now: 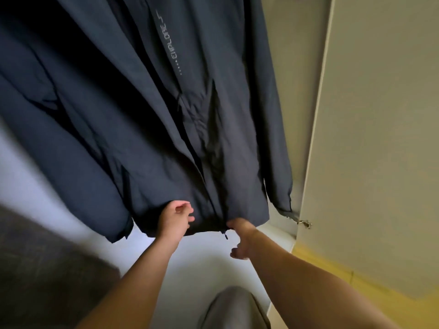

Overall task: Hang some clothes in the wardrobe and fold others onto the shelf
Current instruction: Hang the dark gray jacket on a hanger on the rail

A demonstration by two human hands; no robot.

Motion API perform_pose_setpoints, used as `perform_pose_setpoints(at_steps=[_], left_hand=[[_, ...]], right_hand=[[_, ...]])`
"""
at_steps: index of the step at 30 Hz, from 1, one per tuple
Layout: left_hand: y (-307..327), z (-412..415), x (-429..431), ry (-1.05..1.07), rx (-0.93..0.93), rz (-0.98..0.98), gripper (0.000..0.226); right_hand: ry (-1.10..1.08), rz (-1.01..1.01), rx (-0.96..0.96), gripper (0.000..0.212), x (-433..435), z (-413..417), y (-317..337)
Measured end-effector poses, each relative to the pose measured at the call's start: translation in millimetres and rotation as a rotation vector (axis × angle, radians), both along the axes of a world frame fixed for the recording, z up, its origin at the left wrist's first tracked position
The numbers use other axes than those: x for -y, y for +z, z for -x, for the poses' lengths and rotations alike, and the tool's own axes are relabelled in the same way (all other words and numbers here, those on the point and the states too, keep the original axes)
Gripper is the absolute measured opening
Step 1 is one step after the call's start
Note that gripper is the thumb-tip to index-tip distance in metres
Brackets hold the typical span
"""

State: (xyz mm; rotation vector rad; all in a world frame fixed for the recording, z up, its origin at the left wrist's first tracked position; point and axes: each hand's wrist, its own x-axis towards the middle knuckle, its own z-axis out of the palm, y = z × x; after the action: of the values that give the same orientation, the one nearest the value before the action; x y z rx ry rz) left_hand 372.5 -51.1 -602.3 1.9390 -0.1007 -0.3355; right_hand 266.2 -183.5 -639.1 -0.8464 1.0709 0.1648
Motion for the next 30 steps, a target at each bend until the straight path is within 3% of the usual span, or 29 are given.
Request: perform_pose_setpoints(at_steps=[4,8,11,15,17,19,21,22,24,28,30], left_hand=[[-33,5,-11,-0.018,-0.241,-0.027,0.028],[-64,12,-17,-0.047,-0.546,-0.085,0.051],[-76,8,-13,0.059,-0.765,0.212,0.050],[-94,-10,-6,0.250,-0.746,0.675,0.024],[-101,-14,-8,0.265,-0.746,0.763,0.013],[-105,-13,-12,0.234,-0.762,0.813,0.007],[-106,-6,-14,0.191,-0.781,0.835,0.006],[-108,-2,-14,0.176,-0.789,0.838,0.007],[-108,8,-15,0.153,-0.793,0.838,0.008],[-108,20,-11,0.113,-0.776,0.823,0.007],[-109,24,-8,0.085,-0.778,0.811,0.009]], right_hand=[[-0.125,-0.077,0.202,0.041,-14,-24,-39],[-0.246,0.027,0.255,0.034,-12,-34,-55],[-0.223,0.115,0.196,0.032,-2,-23,-58],[-0.212,0.107,0.160,0.028,16,-4,-52],[-0.271,0.092,0.175,0.037,20,5,-52],[-0.335,0.116,0.233,0.066,20,14,-57],[-0.295,0.254,0.274,0.096,17,24,-60],[-0.237,0.351,0.289,0.102,14,29,-57],[-0.121,0.538,0.312,0.092,8,35,-54],[-0.022,0.797,0.263,0.030,7,39,-62],[0.010,0.837,0.238,0.010,9,42,-66]])
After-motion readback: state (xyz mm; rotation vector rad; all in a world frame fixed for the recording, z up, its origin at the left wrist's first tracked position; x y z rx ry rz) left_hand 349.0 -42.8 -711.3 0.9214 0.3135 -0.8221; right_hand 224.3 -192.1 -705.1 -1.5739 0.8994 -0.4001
